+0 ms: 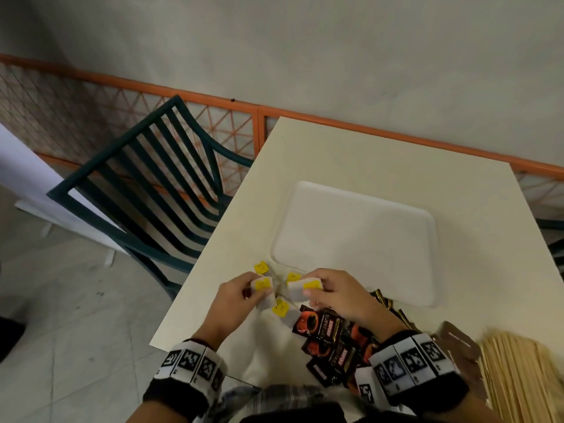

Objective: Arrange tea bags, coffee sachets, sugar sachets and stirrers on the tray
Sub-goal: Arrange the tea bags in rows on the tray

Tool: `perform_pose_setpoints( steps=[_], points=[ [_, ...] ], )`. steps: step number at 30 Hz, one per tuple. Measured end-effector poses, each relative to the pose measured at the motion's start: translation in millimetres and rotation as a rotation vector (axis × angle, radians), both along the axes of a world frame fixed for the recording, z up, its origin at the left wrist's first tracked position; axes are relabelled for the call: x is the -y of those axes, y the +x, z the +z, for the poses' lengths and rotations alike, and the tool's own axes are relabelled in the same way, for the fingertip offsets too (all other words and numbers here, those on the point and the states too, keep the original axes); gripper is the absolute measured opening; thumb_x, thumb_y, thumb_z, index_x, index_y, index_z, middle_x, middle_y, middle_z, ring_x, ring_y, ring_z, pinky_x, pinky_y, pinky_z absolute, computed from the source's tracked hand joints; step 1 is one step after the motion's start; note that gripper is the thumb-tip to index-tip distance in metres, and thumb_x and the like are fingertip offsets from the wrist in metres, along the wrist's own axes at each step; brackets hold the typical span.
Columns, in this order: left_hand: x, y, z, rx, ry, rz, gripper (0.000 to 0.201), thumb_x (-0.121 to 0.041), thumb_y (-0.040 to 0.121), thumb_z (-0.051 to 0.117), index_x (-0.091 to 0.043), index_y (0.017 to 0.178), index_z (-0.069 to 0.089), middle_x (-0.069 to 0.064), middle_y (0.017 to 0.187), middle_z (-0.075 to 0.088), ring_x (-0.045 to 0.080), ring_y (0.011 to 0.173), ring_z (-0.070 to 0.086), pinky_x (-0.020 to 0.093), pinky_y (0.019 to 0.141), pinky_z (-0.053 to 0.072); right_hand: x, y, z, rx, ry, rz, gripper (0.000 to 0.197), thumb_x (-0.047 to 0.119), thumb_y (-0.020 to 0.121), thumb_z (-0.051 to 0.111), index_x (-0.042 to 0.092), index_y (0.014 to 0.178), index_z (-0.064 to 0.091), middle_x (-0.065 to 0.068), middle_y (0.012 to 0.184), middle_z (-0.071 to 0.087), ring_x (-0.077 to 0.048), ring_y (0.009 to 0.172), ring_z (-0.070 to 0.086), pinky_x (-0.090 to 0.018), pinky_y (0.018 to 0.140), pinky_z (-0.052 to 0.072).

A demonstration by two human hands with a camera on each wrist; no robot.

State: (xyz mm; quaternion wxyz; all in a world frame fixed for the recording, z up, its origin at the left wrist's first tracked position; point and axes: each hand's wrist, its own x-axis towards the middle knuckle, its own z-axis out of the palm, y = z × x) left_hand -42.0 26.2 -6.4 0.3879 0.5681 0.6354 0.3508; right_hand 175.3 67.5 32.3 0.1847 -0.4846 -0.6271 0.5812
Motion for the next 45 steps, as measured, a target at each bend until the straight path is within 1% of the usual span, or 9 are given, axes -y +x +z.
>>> perform_pose_setpoints(
  steps=[7, 10, 13, 18, 26, 30, 37, 42, 45],
  points=[
    [-15.5, 10.6, 10.3, 0.239, -0.158, -0.124, 0.053, -0.053, 0.089, 0.046, -0.003, 0.081, 0.059, 0.0, 0.07, 0.052, 0.005, 0.065, 0.046, 0.023, 0.066, 0.038, -6.8, -33.6, -2.5, 0.044, 0.048, 0.06, 0.032, 0.016, 0.073, 0.077, 0.02, 0.087, 0.049, 0.002, 0.07, 0.062, -0.008, 0.06, 0.057, -0.02, 0.06, 0.046],
    [-14.4, 14.5, 15.4, 0.316, -0.243, -0.194, 0.024, -0.033, 0.093, 0.047, -0.014, 0.089, 0.062, -0.014, 0.071, 0.063, -0.004, 0.067, 0.054, 0.012, 0.066, 0.042, -8.7, -42.4, -9.7, 0.15, 0.154, -0.01, 0.031, 0.014, 0.072, 0.075, 0.022, 0.082, 0.047, -0.003, 0.071, 0.059, -0.012, 0.062, 0.052, -0.027, 0.062, 0.046],
    [-13.1, 6.1, 10.8, 0.421, -0.266, -0.213, 0.021, -0.013, 0.087, 0.06, -0.004, 0.107, 0.061, 0.001, 0.092, 0.07, 0.011, 0.088, 0.064, 0.021, 0.079, 0.051, -9.2, -43.0, -15.2, 0.137, 0.166, -0.002, 0.022, 0.012, 0.077, 0.069, 0.016, 0.087, 0.05, -0.002, 0.073, 0.058, -0.009, 0.062, 0.051, -0.02, 0.061, 0.045],
    [-15.2, -6.6, 10.1, 0.497, -0.216, -0.076, 0.012, -0.001, 0.084, 0.061, 0.001, 0.096, 0.064, 0.0, 0.084, 0.072, 0.011, 0.079, 0.066, 0.017, 0.069, 0.05, -5.0, -40.7, -26.8, 0.218, 0.101, 0.104, 0.026, 0.041, 0.088, 0.057, 0.017, 0.079, 0.054, 0.008, 0.066, 0.051, -0.004, 0.057, 0.047, -0.019, 0.057, 0.037],
    [-30.2, -15.3, -2.9, -0.015, -0.229, -0.106, 0.034, -0.031, 0.079, 0.063, -0.003, 0.098, 0.067, 0.002, 0.098, 0.056, -0.006, 0.089, 0.054, 0.014, 0.078, 0.04, 8.3, -46.3, -50.0, 0.608, 0.25, 0.24, 0.041, 0.032, 0.076, 0.069, 0.017, 0.098, 0.039, -0.004, 0.097, 0.044, -0.021, 0.087, 0.043, -0.033, 0.065, 0.039],
    [-35.0, -4.5, -10.7, -0.393, -0.275, -0.244, 0.029, -0.036, 0.083, 0.064, -0.023, 0.108, 0.067, -0.004, 0.145, 0.029, 0.026, 0.128, 0.031, 0.035, 0.105, 0.027, 5.4, -47.9, -56.0, 0.614, 0.265, 0.189, 0.034, 0.03, 0.078, 0.065, 0.014, 0.098, 0.042, -0.008, 0.102, 0.048, -0.028, 0.097, 0.05, -0.033, 0.068, 0.039],
    [-39.2, 1.7, -22.9, -0.435, -0.277, -0.321, 0.029, -0.037, 0.078, 0.064, -0.025, 0.103, 0.069, -0.002, 0.148, 0.027, 0.031, 0.123, 0.04, 0.042, 0.102, 0.034, -0.6, -36.9, -43.8, 0.491, 0.186, 0.098, 0.017, 0.025, 0.079, 0.065, 0.013, 0.079, 0.053, 0.006, 0.068, 0.043, -0.01, 0.061, 0.039, -0.03, 0.058, 0.033],
    [-41.7, 2.5, -22.5, -0.51, -0.242, -0.309, 0.034, -0.037, 0.082, 0.066, -0.027, 0.114, 0.064, -0.001, 0.14, 0.036, 0.024, 0.122, 0.041, 0.034, 0.101, 0.034, -10.2, -34.2, -38.0, 0.421, 0.12, -0.123, 0.038, 0.017, 0.08, 0.067, 0.012, 0.112, 0.047, -0.001, 0.088, 0.051, -0.015, 0.074, 0.049, -0.015, 0.054, 0.037],
    [-41.9, 2.5, -21.3, -0.515, -0.225, -0.305, 0.039, -0.036, 0.081, 0.066, -0.031, 0.119, 0.06, 0.0, 0.129, 0.045, 0.023, 0.117, 0.044, 0.032, 0.096, 0.035, -10.3, -40.1, -45.2, 0.498, 0.111, -0.164, 0.043, 0.016, 0.08, 0.066, 0.006, 0.115, 0.044, -0.01, 0.104, 0.049, -0.021, 0.088, 0.051, -0.025, 0.068, 0.043]
  ],
)
